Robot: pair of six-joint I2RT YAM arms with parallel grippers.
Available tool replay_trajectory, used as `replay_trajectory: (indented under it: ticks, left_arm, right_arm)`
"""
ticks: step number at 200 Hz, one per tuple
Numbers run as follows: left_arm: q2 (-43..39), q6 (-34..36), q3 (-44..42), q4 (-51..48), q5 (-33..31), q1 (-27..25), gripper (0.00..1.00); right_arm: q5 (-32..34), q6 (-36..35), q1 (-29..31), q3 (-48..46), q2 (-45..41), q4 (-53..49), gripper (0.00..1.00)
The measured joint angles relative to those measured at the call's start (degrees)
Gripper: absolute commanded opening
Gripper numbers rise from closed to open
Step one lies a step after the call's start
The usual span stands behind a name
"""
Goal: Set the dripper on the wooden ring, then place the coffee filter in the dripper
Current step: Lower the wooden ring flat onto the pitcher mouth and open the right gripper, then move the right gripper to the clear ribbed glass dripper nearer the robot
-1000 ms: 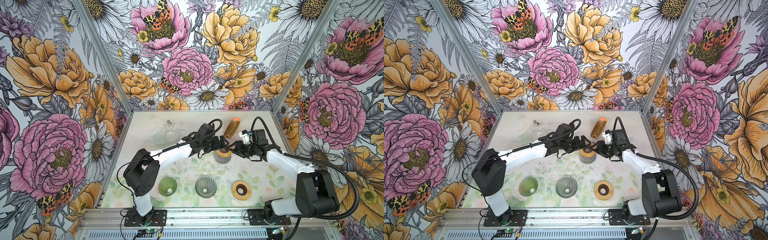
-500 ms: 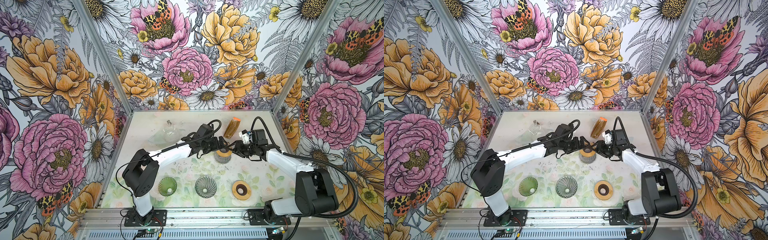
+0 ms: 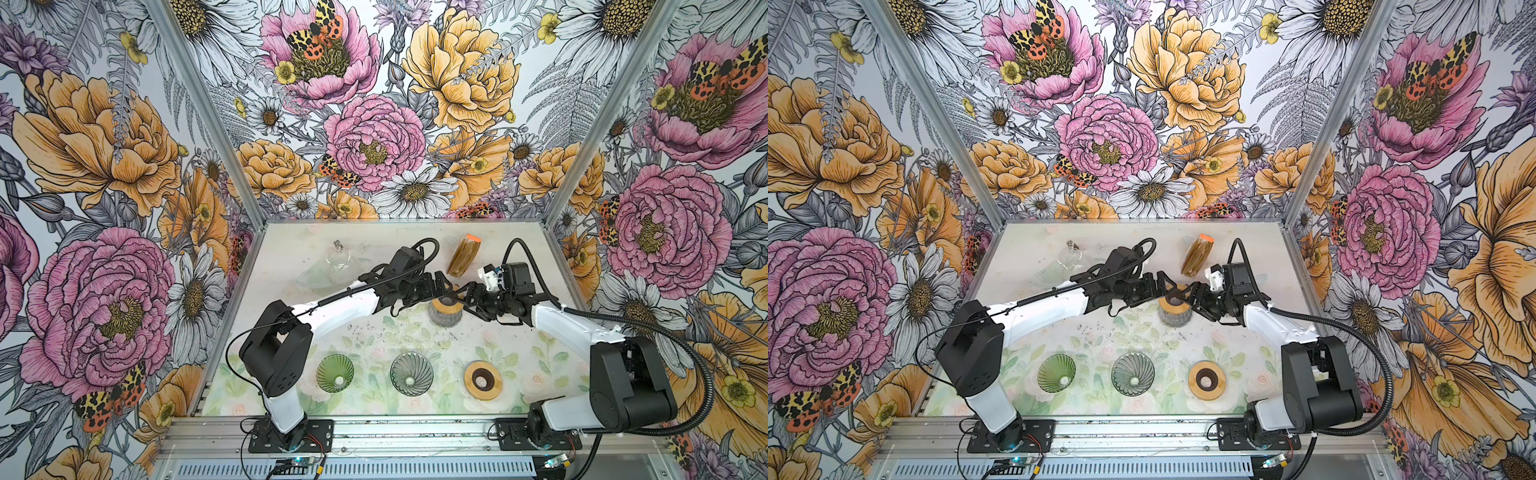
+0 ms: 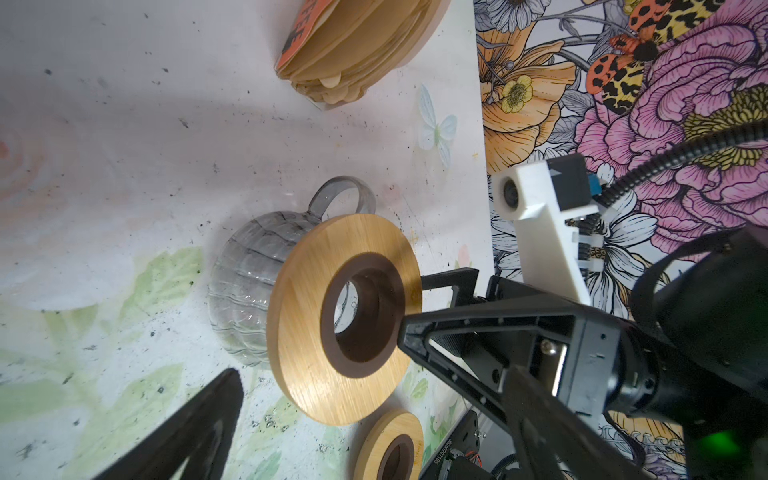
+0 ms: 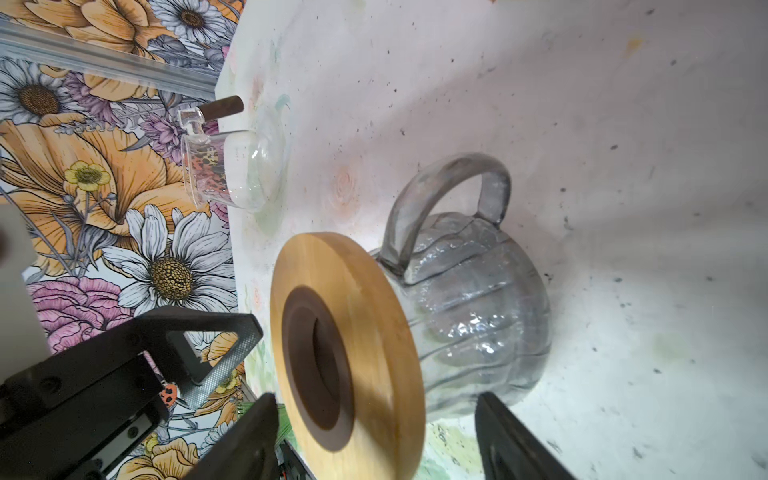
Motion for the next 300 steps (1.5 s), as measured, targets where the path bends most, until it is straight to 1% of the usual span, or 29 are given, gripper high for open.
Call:
replay_trajectory:
  ticks: [43,69,116,138,166,182,214,230,255,271,300]
  left_arm:
    - [-2.3,0.0,-0.6,-0.3,0.0,1.2,0.99]
    - [-3.5,0.0,-1.4,-0.5,0.0,1.8,0.99]
    - [-6.0,0.7,-3.7,-1.9,-0.6,3.9,0.99]
    - [-8.9,1.9,-5.1,-3.4,-1.4,5.3,0.99]
    - [-13.9,3.1,-8.4,-4.1,-1.4,7.3,0.99]
    - [-16.8,3.9,-10.7,-4.4,-1.2,8.5,0.99]
    - [-22.1,5.5,-14.7,-6.5,-0.7,9.3,0.99]
    - [-24.2,6.2,-16.2,-7.9,0.1,9.1,0.99]
    - [-26.9,7.3,-18.0,-10.4,0.7,8.3,0.99]
    - [-28.9,8.3,-19.2,-11.6,1.2,7.8,0.99]
    - [-31.2,12.1,-19.6,-12.8,2.4,7.5,0.99]
  right_arm:
    - [-2.8,3.1,0.0,-0.6,1.9,5.3,0.78]
    - [-3.3,4.5,0.6,-0.6,2.9,7.3,0.78]
    - [-3.7,6.8,3.9,-0.5,5.4,10.6,0.78]
    - [-3.6,7.3,6.2,0.3,7.0,10.9,0.78]
    - [-2.2,7.5,7.3,1.5,7.3,11.0,0.78]
    - [-1.1,7.0,7.3,1.8,7.0,10.9,0.81]
    - [0.9,4.5,7.3,1.8,3.4,7.7,0.81]
    - [1.5,3.0,7.3,1.8,0.6,5.7,0.77]
    - [3.2,-0.3,8.0,1.8,-4.8,0.7,0.75]
    - [4.7,-2.4,9.7,1.8,-8.1,-3.0,0.73]
    - [7.3,-6.2,15.1,1.9,-12.6,-9.6,0.71]
